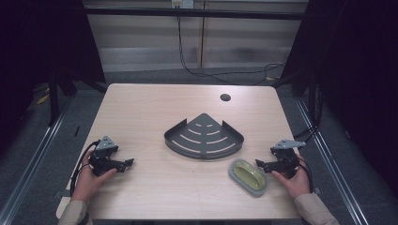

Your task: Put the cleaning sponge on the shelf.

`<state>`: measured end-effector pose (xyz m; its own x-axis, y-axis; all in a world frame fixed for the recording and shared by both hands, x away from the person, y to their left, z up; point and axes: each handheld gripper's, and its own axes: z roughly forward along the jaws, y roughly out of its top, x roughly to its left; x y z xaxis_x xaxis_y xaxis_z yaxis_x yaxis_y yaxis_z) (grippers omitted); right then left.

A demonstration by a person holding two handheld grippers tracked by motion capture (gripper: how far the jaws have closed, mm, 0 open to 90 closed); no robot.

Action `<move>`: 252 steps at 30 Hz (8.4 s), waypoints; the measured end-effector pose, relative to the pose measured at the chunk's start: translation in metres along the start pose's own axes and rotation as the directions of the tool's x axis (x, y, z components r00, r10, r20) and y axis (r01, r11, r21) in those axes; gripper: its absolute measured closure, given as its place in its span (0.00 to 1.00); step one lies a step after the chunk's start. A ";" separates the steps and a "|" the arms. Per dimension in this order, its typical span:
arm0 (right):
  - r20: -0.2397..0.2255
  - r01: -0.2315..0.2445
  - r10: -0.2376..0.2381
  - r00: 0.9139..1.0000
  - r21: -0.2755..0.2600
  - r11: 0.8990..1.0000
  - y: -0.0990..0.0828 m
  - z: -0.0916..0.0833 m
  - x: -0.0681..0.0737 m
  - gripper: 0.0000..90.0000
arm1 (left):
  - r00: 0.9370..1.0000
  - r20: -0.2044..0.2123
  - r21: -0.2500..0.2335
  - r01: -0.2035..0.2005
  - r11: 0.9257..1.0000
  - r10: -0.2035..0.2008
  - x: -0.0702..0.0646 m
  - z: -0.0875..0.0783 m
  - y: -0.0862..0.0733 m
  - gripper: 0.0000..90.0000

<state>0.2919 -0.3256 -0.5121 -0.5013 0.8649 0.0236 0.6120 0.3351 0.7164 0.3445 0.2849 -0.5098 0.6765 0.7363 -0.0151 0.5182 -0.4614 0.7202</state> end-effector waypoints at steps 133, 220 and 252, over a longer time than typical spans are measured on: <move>-0.223 0.273 -0.180 0.958 0.526 0.805 0.207 -0.034 0.074 0.80 | 1.000 -0.006 -0.006 0.000 1.000 0.000 0.000 0.000 0.000 0.13; -0.176 0.197 -0.121 0.977 0.522 0.830 0.246 0.061 0.081 0.79 | 1.000 0.002 -0.004 0.007 1.000 -0.007 0.000 0.000 0.000 0.13; -0.181 0.198 -0.116 0.977 0.541 0.817 0.224 0.078 0.073 0.79 | 1.000 -0.002 -0.005 0.001 1.000 -0.001 0.000 0.000 0.000 0.13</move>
<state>0.4402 -0.1579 -0.4043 -0.6713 0.7382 0.0656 0.7322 0.6469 0.2130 0.3449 0.2853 -0.5098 0.6748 0.7378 -0.0143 0.5162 -0.4581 0.7236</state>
